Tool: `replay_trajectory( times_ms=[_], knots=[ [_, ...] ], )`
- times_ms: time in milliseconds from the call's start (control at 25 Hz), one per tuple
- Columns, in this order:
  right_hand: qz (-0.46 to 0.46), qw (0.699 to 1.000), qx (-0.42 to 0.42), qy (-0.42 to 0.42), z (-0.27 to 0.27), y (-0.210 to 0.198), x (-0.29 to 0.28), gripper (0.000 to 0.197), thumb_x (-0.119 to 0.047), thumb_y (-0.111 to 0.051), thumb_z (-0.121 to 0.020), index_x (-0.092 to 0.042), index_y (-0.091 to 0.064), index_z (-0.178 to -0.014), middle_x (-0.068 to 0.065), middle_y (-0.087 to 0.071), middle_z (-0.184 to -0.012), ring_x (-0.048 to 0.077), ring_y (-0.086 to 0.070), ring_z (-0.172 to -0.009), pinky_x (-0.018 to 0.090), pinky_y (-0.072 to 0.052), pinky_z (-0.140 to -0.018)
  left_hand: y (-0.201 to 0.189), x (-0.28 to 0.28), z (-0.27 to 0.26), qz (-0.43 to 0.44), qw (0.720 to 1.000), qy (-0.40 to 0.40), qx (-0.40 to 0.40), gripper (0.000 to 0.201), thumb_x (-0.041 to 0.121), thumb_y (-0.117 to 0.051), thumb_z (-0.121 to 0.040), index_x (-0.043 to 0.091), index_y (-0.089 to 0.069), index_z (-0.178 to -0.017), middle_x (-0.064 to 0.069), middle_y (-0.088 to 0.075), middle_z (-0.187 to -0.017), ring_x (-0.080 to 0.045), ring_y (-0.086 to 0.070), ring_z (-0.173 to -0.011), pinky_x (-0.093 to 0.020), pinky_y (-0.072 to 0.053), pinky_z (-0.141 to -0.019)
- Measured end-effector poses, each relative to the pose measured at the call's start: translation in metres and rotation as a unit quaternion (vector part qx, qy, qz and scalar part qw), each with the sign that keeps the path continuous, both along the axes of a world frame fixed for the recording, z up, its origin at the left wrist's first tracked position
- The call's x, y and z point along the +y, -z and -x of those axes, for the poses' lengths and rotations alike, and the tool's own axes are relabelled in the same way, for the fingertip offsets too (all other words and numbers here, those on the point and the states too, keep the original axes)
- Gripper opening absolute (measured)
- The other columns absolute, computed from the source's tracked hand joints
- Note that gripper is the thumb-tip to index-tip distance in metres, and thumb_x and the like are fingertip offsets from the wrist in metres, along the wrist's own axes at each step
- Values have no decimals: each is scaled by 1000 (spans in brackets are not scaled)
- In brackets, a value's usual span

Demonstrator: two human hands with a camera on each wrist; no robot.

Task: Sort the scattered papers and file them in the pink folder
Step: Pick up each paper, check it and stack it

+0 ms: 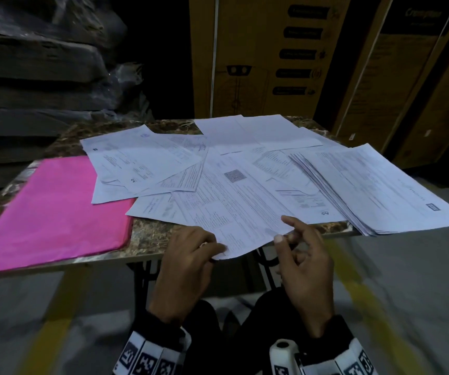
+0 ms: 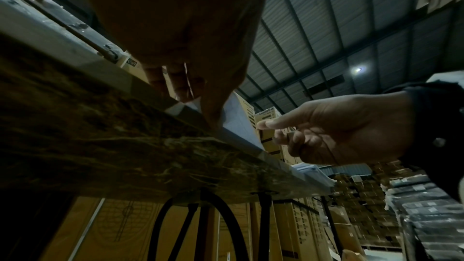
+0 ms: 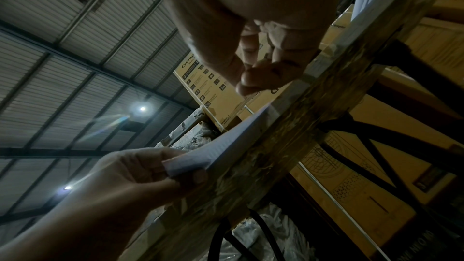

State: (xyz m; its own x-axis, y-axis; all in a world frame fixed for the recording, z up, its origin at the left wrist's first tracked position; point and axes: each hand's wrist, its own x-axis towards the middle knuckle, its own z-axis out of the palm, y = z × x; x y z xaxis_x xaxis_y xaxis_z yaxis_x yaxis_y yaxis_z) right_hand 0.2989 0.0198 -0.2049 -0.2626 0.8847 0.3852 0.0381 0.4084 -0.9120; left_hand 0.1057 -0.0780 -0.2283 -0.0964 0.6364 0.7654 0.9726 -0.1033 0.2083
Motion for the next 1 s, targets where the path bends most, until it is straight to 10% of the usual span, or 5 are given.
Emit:
replay_trajectory(
  times_ms=[320,560,760,1000],
  knots=[
    [58,991,-123,16,-27,3,-7,64,-74,-58,-79,-57,-37,-137,-5,-51,-120,29,-63,-103,52,-58,-80,26,-60,-24,-47,988,-7,-146,17,3,-66,-79,10,-79,-87,-5,-59,-104,-22,-53,-106,-44,-45,-80],
    [26,995,-78,-50,-28,-8,-4,37,-15,-73,-89,-28,-63,-122,-25,-64,-115,-13,-57,-106,11,-48,-86,23,-82,-38,-22,968,26,-250,21,15,-66,-84,11,-76,-102,-11,-49,-121,-30,-51,-121,-48,-50,-88],
    [29,995,-51,-75,-39,-5,-13,28,-3,-66,-92,-23,-74,-110,-5,-71,-117,7,-66,-110,32,-56,-92,8,-77,-37,-10,916,22,-401,50,31,-62,-95,31,-47,-143,-4,-44,-126,-10,-56,-112,-27,-50,-93],
    [-6,999,28,-26,-67,-10,-43,31,4,-62,-92,-21,-74,-106,2,-70,-119,6,-64,-114,15,-50,-93,-11,-64,-49,48,822,122,-554,66,77,-31,-87,47,-38,-146,7,-63,-133,-14,-61,-122,-34,-54,-92]
  ],
)
